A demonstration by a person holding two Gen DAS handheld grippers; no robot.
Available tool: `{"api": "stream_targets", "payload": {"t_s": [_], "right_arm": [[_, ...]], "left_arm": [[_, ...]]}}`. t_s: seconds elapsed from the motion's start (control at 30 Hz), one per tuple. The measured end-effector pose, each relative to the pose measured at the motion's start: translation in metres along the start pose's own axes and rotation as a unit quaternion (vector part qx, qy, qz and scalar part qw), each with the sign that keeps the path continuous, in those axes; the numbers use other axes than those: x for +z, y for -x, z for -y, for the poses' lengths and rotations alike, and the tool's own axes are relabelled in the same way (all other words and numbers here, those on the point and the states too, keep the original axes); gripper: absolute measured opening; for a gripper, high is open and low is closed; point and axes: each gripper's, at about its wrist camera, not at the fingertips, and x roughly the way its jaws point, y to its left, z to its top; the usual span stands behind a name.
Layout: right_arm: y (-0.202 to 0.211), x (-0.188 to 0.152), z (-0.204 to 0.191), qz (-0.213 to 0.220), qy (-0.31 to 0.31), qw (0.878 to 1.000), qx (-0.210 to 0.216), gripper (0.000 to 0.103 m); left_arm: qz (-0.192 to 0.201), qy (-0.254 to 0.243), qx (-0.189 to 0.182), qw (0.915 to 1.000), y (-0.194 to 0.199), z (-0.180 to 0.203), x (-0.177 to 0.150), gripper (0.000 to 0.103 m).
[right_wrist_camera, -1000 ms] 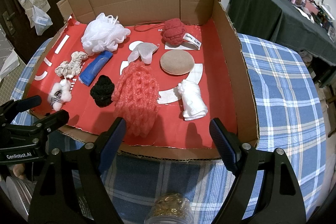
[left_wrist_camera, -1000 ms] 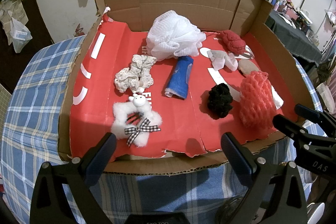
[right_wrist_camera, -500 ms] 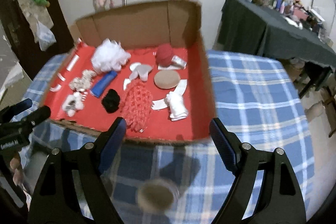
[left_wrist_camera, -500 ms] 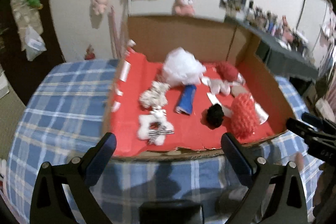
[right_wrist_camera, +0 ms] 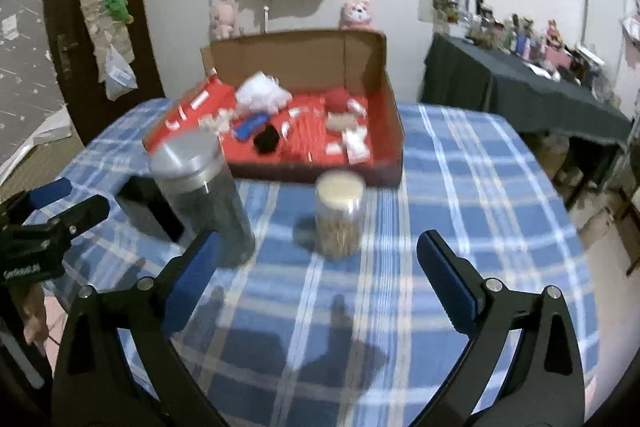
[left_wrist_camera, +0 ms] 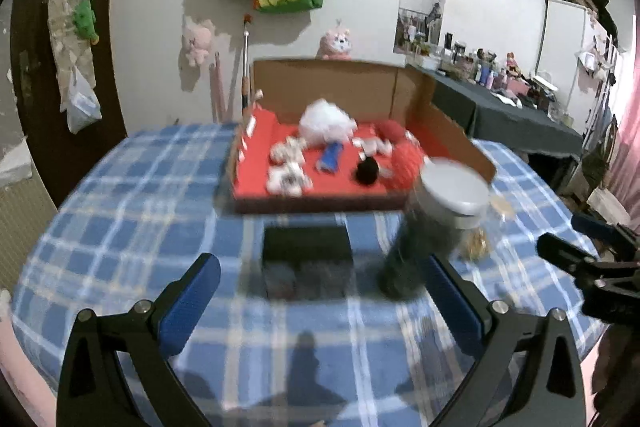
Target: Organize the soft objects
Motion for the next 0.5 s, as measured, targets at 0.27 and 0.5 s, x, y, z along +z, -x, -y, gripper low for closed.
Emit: {"api": "stream_targets", "payload": {"t_s": [0.27,0.5], "right_arm": [[-0.044,-0.049,0.001,-0.046,-0.018,0.998,-0.030,0.100],[-0.073,-0.072,0.003,-0.083,-0.008,0.995,-0.056,0.100]], "left_arm": [[-0.055,0.000,0.004,0.9985,-0.040,0.009,-0.046,0.103],[-0.094,-0.013,0.019,0.9953,-0.065,0.019,-0.069,0.103]]}}
